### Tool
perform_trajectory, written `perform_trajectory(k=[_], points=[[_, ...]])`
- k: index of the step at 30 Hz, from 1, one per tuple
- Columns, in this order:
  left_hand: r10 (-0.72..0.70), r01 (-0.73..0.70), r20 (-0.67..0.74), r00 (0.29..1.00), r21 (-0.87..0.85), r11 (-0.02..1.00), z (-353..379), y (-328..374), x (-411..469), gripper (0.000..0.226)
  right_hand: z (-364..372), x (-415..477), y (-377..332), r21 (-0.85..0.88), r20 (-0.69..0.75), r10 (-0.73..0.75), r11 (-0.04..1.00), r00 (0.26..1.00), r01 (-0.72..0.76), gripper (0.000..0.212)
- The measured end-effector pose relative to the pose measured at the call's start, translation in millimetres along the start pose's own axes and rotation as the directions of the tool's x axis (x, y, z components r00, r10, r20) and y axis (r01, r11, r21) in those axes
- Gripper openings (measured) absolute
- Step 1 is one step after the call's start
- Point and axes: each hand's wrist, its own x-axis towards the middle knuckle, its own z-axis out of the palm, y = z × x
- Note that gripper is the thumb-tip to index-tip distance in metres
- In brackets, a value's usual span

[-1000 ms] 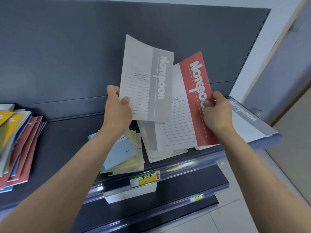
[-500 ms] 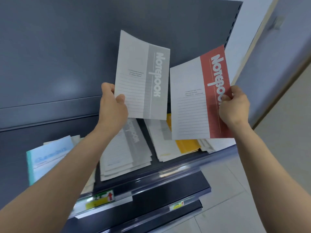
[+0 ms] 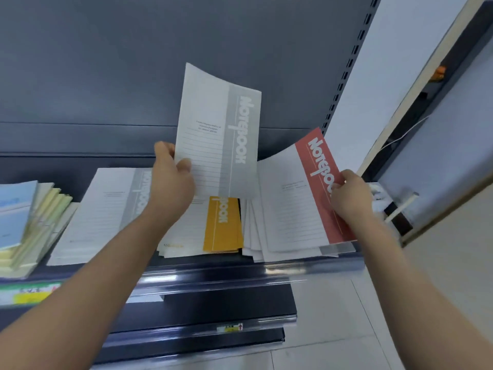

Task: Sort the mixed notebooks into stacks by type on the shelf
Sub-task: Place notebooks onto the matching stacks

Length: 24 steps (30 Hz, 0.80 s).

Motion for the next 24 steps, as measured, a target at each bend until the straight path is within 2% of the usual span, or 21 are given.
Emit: perform_trajectory(k=[5,9,11,13,18,24], points=[[0.000,0.002,-0.060,0.998,0.037,0.999,-7.3,-9.2,-2.2,0.011,18.1,4.9,10.4,-0.315,0.083,0.044,0.949,0.996,-0.016,0.028],[0.001,0.003,-0.081,0.997,0.050,0.999,-9.1,-17.9,-2.2,0.013,18.0,8.1,3.1,-0.502,0.035,-0.065,0.861,0.997,0.074,0.031],[0.002,0.002,-0.084,0.996,0.047,0.999,-12.1,-21.5,-3.3,0.012,20.5,9.5,-10.2,-0.471,0.041,-0.169,0.866,0.985,0.169,0.029],[-0.008,0.011,-0.094,0.996,0.038,0.999,-20.3,-25.6,-4.5,0.011,23.7,6.4,-33.0,-0.370,0.055,-0.293,0.882,0.955,0.292,0.027],[-0.018,0.032,-0.183,0.983,0.074,0.997,-63.1,-39.8,-1.6,0.012,25.0,-25.0,-113.0,-0.149,0.077,-0.549,0.819,0.833,0.554,0.027],[-0.066,0.087,-0.244,0.968,0.074,0.993,-132.2,-68.7,18.0,0.011,33.9,-72.8,-197.6,-0.053,0.040,-0.667,0.742,0.744,0.668,0.026]])
